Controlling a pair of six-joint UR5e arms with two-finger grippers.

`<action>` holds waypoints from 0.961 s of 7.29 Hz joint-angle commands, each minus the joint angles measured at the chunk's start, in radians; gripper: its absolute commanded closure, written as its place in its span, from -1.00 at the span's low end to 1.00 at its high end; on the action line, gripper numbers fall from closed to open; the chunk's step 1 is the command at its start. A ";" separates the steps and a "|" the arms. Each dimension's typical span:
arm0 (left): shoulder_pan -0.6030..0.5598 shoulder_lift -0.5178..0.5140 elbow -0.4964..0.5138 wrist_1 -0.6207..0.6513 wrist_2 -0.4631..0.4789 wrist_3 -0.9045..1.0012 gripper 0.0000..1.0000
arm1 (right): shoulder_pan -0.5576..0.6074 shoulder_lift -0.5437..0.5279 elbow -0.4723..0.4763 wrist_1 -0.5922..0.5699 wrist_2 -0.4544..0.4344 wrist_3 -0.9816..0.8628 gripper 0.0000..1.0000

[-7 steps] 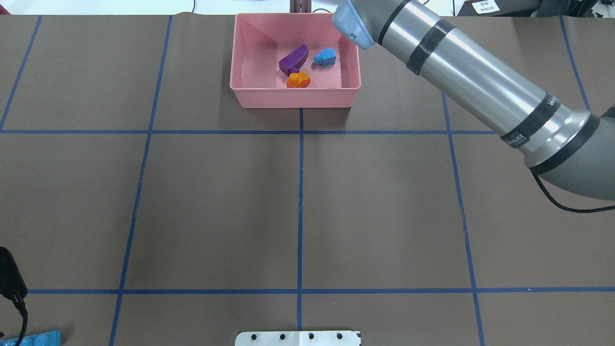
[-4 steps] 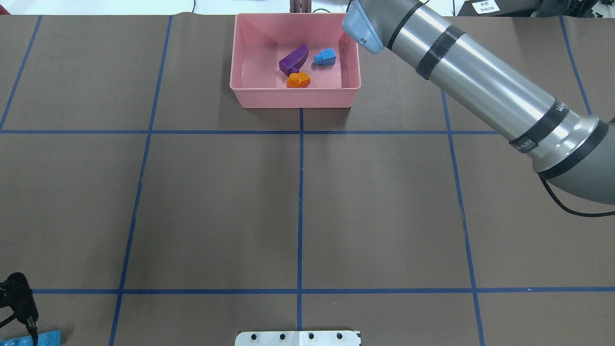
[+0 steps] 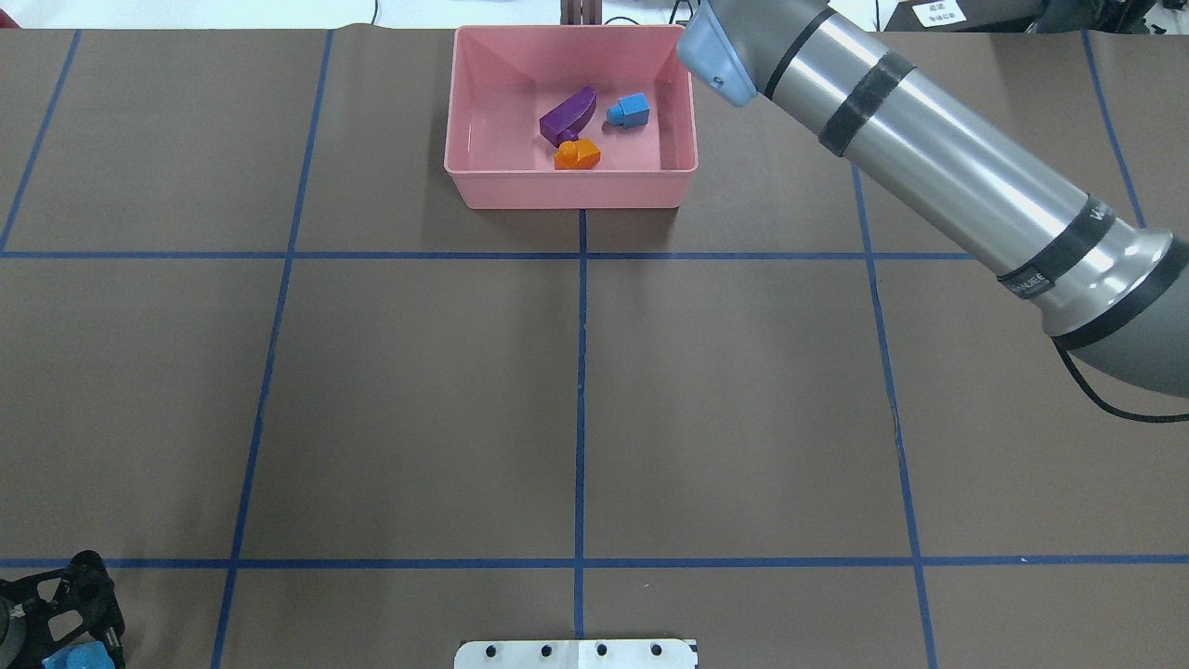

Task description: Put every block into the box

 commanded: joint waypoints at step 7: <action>0.012 -0.020 0.022 -0.006 0.003 -0.026 0.08 | 0.085 -0.005 0.174 -0.446 0.060 -0.347 -0.99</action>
